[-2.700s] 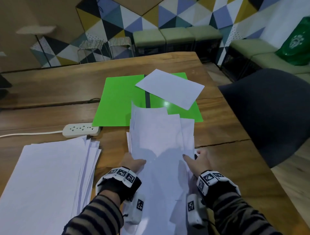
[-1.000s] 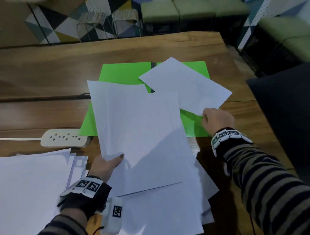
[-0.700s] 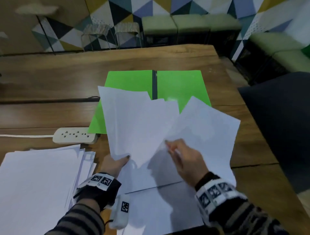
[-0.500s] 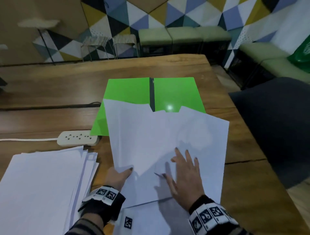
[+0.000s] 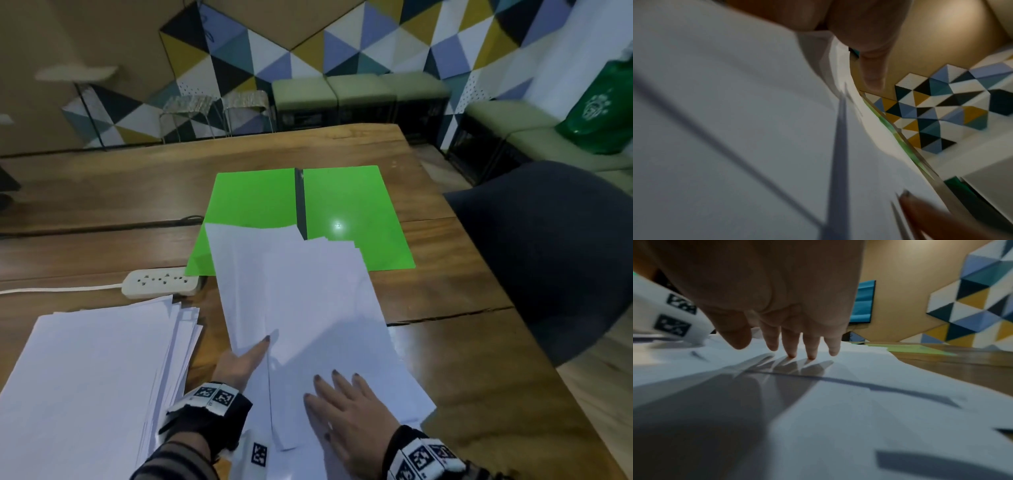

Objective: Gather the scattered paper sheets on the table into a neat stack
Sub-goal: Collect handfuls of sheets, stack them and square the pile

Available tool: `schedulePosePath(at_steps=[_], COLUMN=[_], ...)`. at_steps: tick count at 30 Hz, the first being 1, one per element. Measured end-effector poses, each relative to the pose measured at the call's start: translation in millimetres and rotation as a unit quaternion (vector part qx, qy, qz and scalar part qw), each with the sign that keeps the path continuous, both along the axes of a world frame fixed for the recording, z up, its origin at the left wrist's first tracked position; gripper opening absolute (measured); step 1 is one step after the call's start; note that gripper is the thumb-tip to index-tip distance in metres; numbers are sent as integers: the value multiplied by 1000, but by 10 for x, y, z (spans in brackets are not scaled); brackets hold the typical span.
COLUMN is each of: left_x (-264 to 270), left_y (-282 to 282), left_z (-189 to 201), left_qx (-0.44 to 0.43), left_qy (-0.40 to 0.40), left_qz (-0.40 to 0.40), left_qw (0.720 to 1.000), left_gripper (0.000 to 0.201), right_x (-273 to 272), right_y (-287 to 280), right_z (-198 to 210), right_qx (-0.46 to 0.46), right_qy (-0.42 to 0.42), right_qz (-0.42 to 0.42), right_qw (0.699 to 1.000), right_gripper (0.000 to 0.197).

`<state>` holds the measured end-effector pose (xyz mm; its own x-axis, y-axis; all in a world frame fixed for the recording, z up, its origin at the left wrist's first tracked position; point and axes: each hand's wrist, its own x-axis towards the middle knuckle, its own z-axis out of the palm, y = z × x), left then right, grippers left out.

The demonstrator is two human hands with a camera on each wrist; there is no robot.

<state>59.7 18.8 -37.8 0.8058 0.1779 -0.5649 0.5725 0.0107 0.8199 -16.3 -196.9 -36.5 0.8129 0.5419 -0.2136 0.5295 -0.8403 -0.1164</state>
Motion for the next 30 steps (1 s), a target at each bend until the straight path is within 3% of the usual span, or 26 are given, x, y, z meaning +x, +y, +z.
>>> schedulePosePath(at_steps=[2,3,5,7,10,12,14,15,16,18,20,23,25,26,29,30], left_x=[-17,-31,-51,-46,13,77,130,160,210,269,326,325,283,238,141,113], left_y=[-35,-60,-79,-52,13,22,-42,-82,-118,-196,-238,-279,-242,-226,-110,-93], left_z=[24,59,114,151,241,362,571,670,735,946,1131,1425,1536,1590,1540,1509], left_qx=[6,8,2,-1,-20,-57,-73,-67,-55,-36,8,17,17,24,1,-7], left_qy=[-16,-18,-27,-49,-80,-93,-126,-145,-176,-244,-303,-373,-405,-414,-410,-407], left_qz=[-29,-43,-55,-50,-45,-52,-50,-59,-73,-84,-88,-94,-92,-100,-115,-99], left_qw=[999,999,998,998,996,993,988,985,980,965,949,923,910,904,905,908], left_gripper=[52,59,59,49,32,33,20,26,34,21,26,26,25,27,65,79], right_x=[34,108,265,463,770,942,1035,1068,1095,1132,1098,927,817,778,671,642], right_y=[49,42,-68,-331,-721,-865,-886,-862,-826,-740,-656,-612,-614,-614,-627,-626], right_z=[104,127,174,203,376,548,734,835,931,1180,1442,1713,1765,1749,1627,1586], right_qx=[77,128,234,332,400,524,618,639,653,667,673,701,728,727,691,684], right_qy=[-2,19,17,-31,58,137,213,229,221,134,57,8,3,7,36,42], right_qz=[14,-13,-164,-336,-487,-466,-415,-401,-392,-376,-348,-309,-303,-303,-324,-320], right_qw=[997,991,958,881,775,700,633,616,609,629,650,643,615,616,645,654], right_gripper=[47,52,76,66,75,68,68,72,69,41,27,24,38,40,30,38])
